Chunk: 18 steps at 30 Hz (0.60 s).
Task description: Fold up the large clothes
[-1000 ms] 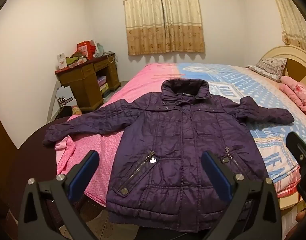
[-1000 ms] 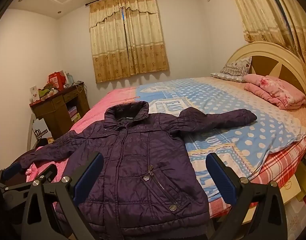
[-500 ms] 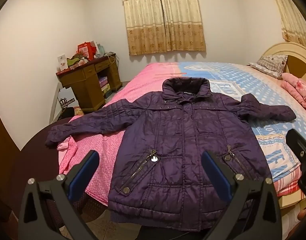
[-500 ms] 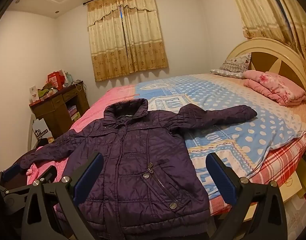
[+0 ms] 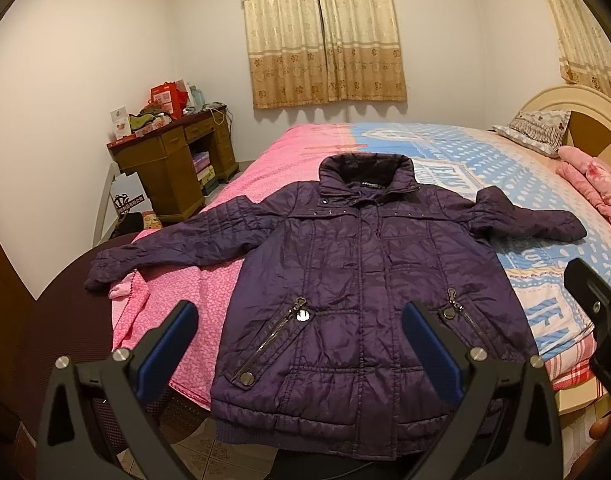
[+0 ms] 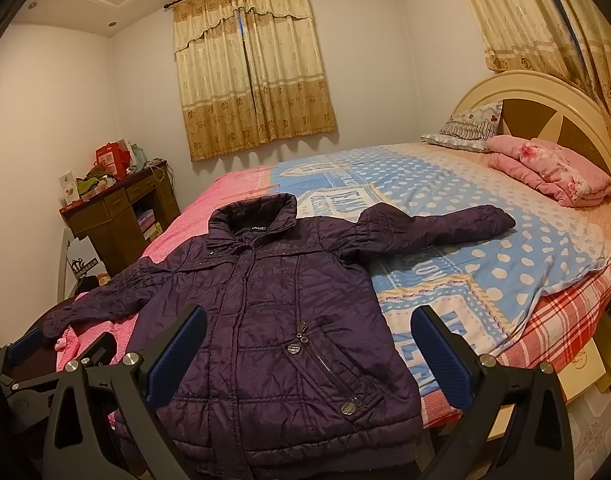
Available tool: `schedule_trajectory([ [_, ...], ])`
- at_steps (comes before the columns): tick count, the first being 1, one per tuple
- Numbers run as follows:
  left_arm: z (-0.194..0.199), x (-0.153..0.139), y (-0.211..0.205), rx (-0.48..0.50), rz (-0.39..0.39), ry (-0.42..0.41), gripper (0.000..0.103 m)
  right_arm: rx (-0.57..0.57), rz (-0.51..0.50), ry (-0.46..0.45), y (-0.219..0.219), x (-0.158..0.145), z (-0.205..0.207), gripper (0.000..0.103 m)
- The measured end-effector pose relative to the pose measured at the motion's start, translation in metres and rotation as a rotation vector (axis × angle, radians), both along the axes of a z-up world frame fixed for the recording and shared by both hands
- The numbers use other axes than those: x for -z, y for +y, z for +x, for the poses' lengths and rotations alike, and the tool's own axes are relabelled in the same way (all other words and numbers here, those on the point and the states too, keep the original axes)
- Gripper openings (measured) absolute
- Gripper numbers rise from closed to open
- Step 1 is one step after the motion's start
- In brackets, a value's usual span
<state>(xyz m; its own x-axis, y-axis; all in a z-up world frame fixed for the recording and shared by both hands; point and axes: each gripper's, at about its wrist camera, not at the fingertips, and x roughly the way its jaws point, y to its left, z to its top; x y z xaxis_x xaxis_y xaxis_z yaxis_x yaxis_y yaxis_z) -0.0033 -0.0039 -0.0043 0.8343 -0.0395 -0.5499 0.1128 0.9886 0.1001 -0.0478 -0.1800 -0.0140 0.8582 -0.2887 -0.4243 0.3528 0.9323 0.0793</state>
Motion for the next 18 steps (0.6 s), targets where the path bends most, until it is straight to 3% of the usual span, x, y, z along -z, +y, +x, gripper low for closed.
schedule_trajectory([
  [18, -0.0011, 0.0006, 0.0001, -0.001, -0.001, 0.002, 0.103, -0.003, 0.009, 0.006, -0.0002, 0.0016, 0.0005, 0.102],
])
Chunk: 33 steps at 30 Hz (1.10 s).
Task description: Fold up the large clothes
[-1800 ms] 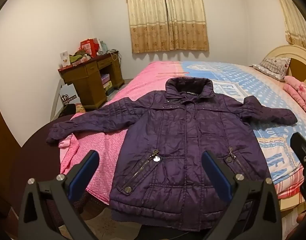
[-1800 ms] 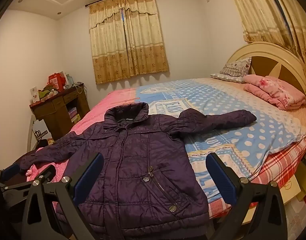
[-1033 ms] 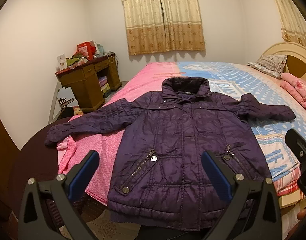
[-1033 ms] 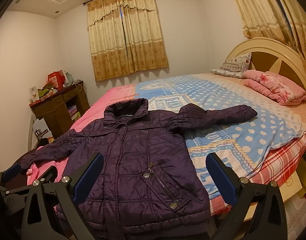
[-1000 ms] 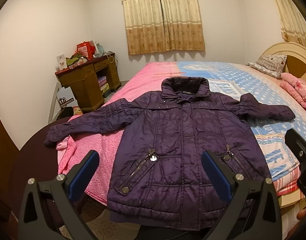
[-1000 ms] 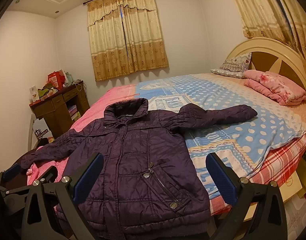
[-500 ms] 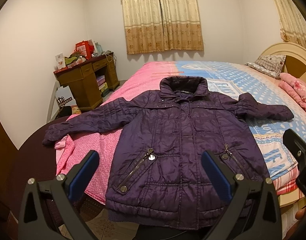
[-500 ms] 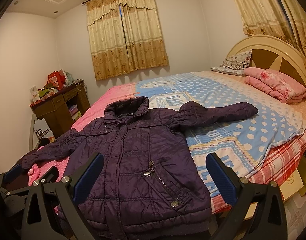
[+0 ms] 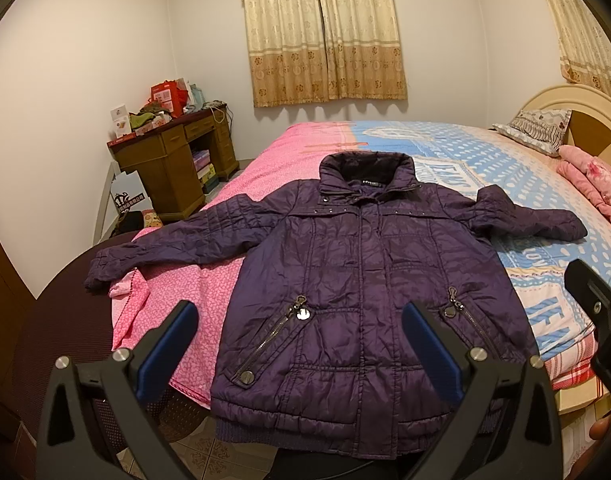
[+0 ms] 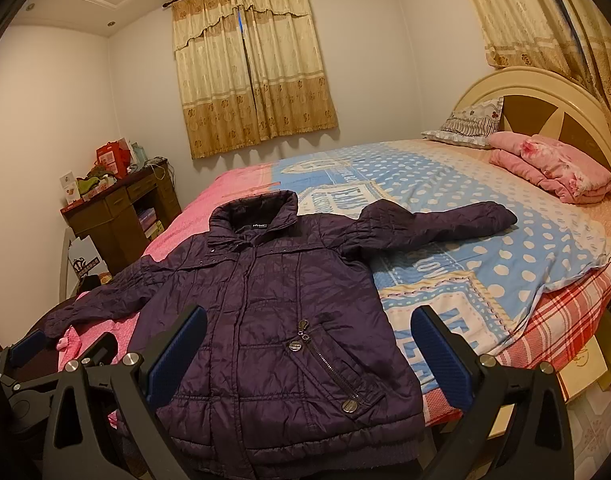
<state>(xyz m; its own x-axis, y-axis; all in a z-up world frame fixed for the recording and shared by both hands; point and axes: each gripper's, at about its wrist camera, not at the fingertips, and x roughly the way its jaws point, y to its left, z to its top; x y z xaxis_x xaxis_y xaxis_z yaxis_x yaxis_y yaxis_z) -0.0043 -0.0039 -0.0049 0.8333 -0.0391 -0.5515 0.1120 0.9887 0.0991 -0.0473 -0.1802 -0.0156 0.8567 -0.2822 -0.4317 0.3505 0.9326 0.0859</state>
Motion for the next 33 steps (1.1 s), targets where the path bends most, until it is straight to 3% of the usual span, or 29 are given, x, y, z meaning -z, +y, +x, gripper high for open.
schedule_trajectory([
  [33, -0.0003, 0.0016, 0.002, 0.0, -0.004, 0.007, 0.103, -0.006, 0.012, 0.008, 0.0013, 0.0018, 0.0008, 0.102],
])
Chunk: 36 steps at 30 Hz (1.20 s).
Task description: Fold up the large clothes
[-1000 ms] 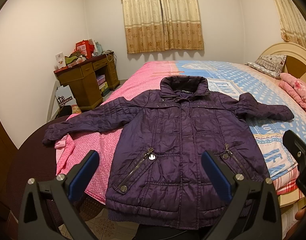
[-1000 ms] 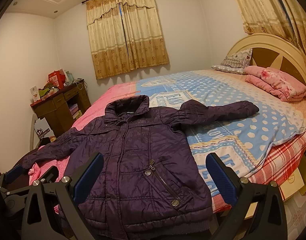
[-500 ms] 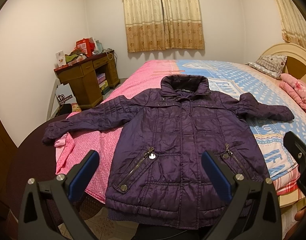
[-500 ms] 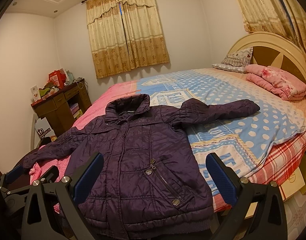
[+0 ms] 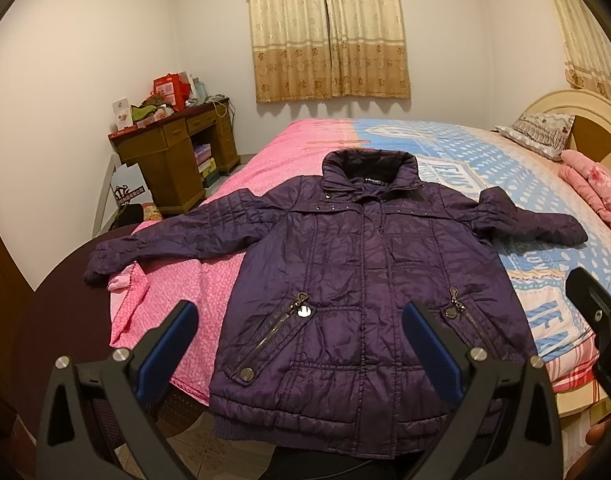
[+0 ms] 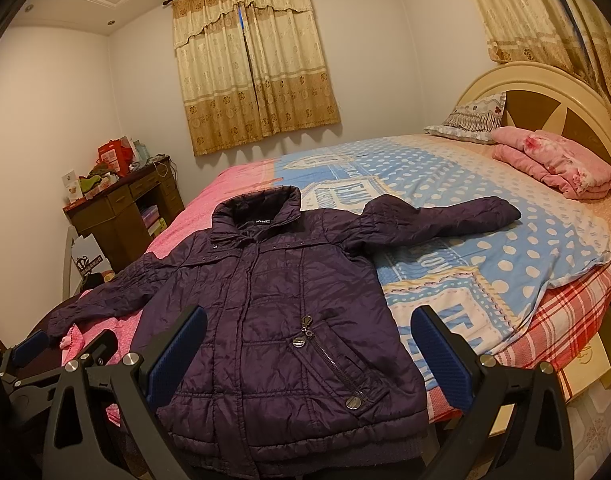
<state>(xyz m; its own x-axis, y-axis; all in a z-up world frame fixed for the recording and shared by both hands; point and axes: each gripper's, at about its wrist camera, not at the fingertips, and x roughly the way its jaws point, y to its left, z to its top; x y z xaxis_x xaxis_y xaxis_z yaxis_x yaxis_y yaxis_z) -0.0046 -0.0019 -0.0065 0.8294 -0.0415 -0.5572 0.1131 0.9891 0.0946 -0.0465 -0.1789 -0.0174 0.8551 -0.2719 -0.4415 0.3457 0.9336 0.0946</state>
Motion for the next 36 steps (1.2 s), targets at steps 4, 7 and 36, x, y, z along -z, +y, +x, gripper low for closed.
schedule_trajectory([
  [4, -0.0004, 0.0, 0.0, 0.0, 0.0, 0.0, 0.103, -0.001, 0.001, 0.001, 0.0025, 0.0015, -0.0008, 0.102],
  [7, 0.0, -0.0002, 0.0003, 0.0, -0.001, 0.001, 0.103, 0.0, 0.002, 0.001, 0.001, 0.0007, -0.0001, 0.102],
  [36, 0.0002, 0.0034, 0.0014, -0.005, -0.01, 0.014, 0.103, -0.002, 0.006, 0.006, 0.0023, 0.0019, 0.0003, 0.102],
])
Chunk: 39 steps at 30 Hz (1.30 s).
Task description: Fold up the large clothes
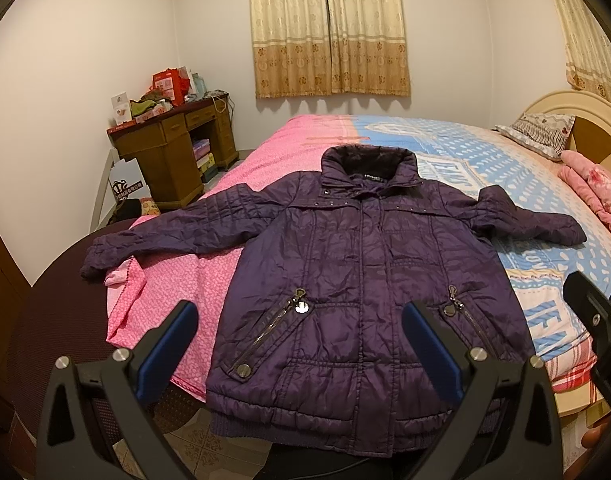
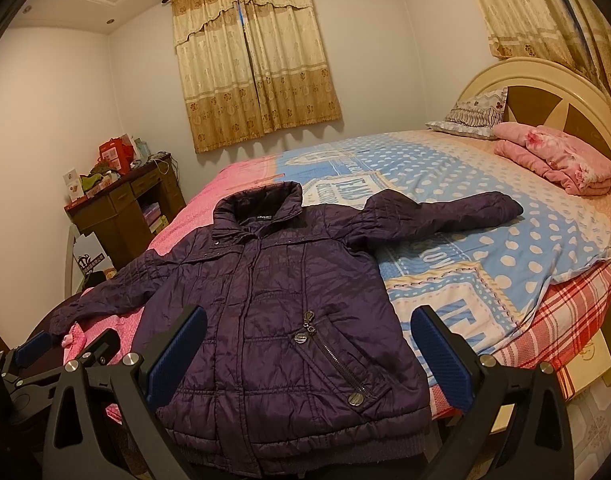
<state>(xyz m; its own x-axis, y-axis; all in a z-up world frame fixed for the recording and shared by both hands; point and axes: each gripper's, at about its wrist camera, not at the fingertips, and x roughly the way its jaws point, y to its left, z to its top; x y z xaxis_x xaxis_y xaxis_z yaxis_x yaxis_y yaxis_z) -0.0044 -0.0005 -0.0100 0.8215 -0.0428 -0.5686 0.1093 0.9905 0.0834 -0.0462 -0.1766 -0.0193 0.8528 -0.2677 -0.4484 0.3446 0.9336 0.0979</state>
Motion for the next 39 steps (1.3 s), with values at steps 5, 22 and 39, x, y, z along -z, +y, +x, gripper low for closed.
schedule_trajectory([
  [5, 0.0, 0.0, 0.0, 0.001, 0.0, 0.0, 0.103, 0.0, 0.001, 0.001, 0.0, 0.0, 0.0, 0.102],
  [22, 0.0, 0.0, 0.0, 0.001, -0.002, 0.003, 0.103, 0.0, 0.006, 0.005, 0.003, 0.002, -0.002, 0.102],
  [39, 0.062, 0.063, 0.029, -0.135, 0.008, 0.163, 0.103, 0.268, 0.298, -0.005, -0.161, 0.04, 0.005, 0.102],
])
